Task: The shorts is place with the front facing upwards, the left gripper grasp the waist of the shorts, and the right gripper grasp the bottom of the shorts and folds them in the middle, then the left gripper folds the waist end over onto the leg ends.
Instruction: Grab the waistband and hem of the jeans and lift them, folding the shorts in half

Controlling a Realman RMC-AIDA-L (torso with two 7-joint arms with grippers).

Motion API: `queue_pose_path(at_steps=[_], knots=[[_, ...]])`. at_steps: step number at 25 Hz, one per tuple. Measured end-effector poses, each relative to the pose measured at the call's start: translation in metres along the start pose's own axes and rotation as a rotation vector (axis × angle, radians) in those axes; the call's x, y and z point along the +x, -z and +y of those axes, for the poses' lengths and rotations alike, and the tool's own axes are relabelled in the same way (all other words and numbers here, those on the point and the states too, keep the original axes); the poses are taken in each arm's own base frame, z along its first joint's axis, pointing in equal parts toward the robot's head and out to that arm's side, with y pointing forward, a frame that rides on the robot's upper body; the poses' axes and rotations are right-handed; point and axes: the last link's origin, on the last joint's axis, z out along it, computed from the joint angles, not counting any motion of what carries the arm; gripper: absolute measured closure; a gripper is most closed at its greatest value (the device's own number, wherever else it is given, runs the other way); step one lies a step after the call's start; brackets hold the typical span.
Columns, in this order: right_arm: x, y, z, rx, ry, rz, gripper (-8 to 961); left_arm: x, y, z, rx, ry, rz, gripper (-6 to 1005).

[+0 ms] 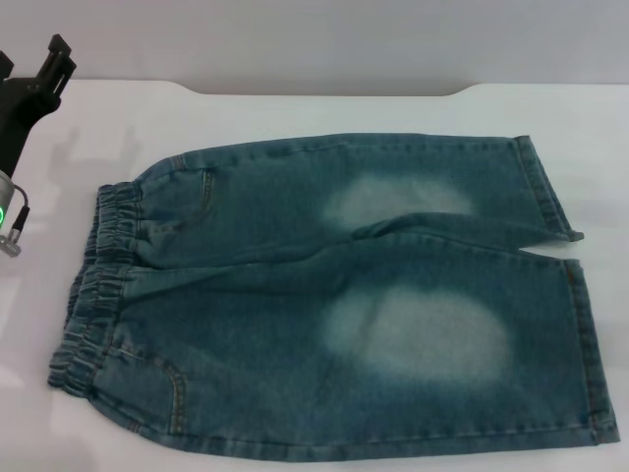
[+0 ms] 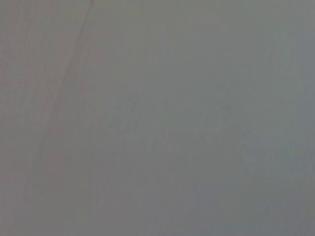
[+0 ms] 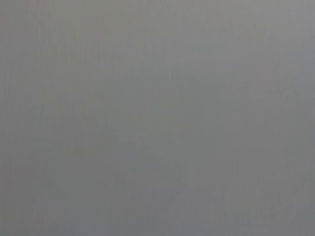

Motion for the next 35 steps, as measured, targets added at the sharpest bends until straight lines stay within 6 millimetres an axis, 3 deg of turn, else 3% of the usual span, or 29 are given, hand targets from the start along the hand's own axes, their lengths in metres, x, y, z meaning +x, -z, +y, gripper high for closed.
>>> queue_pose_path(at_steps=[20,25,31,35], knots=[[0.013,-0.004,0.006,0.009,-0.022,0.071,512,-0.005,-0.002,-0.002,0.02,0.007,-0.037,210],[0.014,-0.004,0.009,0.003,-0.036,0.079,512,-0.004,-0.007,0.006,-0.053,-0.021,-0.065,222],[0.021,-0.001,0.014,-0.037,-0.032,0.126,512,0.018,-0.033,0.028,-0.243,-0.067,-0.103,232],[0.022,0.002,0.011,-0.032,-0.028,0.135,512,0.048,-0.052,0.043,-0.378,-0.041,-0.141,235]])
